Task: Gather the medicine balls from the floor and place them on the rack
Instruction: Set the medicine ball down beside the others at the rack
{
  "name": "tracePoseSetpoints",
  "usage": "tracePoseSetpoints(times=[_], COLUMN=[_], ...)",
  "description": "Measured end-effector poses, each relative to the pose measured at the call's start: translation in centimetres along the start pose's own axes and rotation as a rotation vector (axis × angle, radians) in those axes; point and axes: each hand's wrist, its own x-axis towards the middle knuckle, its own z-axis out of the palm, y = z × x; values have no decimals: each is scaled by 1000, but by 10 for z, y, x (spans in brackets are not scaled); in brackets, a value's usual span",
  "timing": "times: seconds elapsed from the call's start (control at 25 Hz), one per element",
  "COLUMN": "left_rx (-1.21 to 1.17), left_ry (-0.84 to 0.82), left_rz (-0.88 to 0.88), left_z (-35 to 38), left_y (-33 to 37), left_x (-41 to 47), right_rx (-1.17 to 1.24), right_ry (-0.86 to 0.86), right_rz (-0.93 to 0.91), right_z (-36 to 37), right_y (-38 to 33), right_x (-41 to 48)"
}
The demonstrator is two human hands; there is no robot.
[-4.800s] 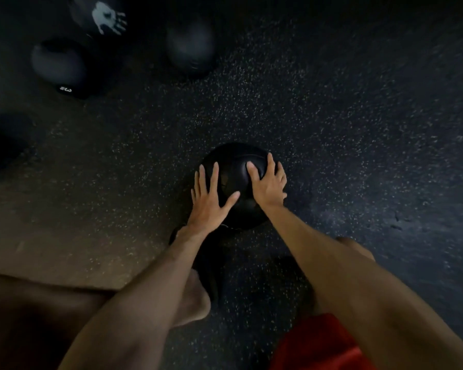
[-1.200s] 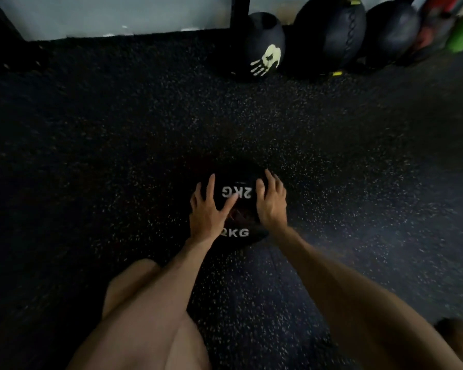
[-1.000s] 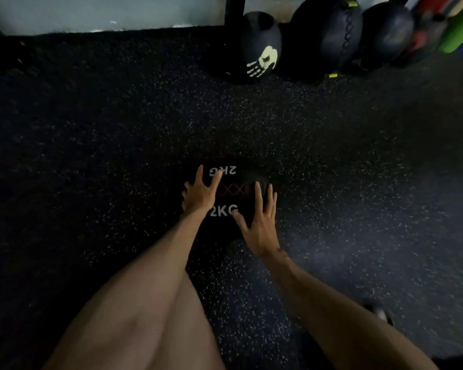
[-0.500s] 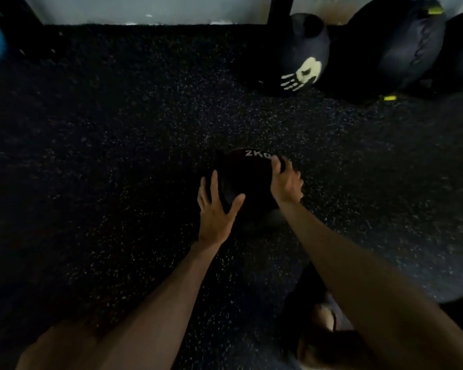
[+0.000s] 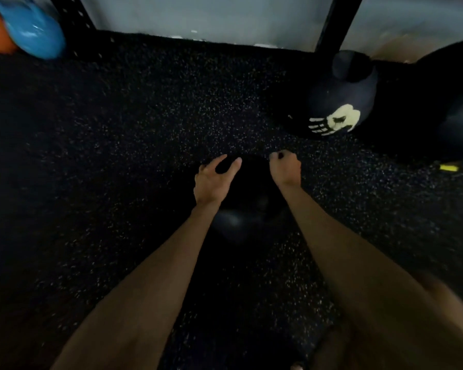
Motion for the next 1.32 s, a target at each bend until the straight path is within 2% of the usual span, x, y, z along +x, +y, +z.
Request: tracePoseSetpoints(times=[0.2,0.28,0.36,0.48,0.56,0.68,0.8,0.92,1.08,1.2,1.32], left_rx=[59,55,15,-22,28,78,143,173,119,103,9], left_ry=[116,175,179,83,82,66,29,-85,-148,-69,-76], left_rz=[-210,-254,-187,87,221,261,213,113,27,131,313], left_z=[-3,-2,2,16,26,28,24,24,30,25,17], left_y=[32,32,27,13,4,9,43,78,116,126,117], left_x=[50,54,50,33,23,39,86,157,239,256,260], right_rx=[-157,-180,-150,-112,-61,-48,-24,43,-80,-94,-124], right_ry=[106,123,82,39,10,42,71,131,280,361,367], right_rz=[-381,-449,-416,-250,-150,-16,75,-8,-207,-299,-205], right_z=[18,20,17,9,5,7,8,12,46,61,59], right_y=[28,41,41,18,3,-10,-27,-42,-24,-27,-52], right_x=[-35,-45,-33,16,49,79,108,120,76,68,103])
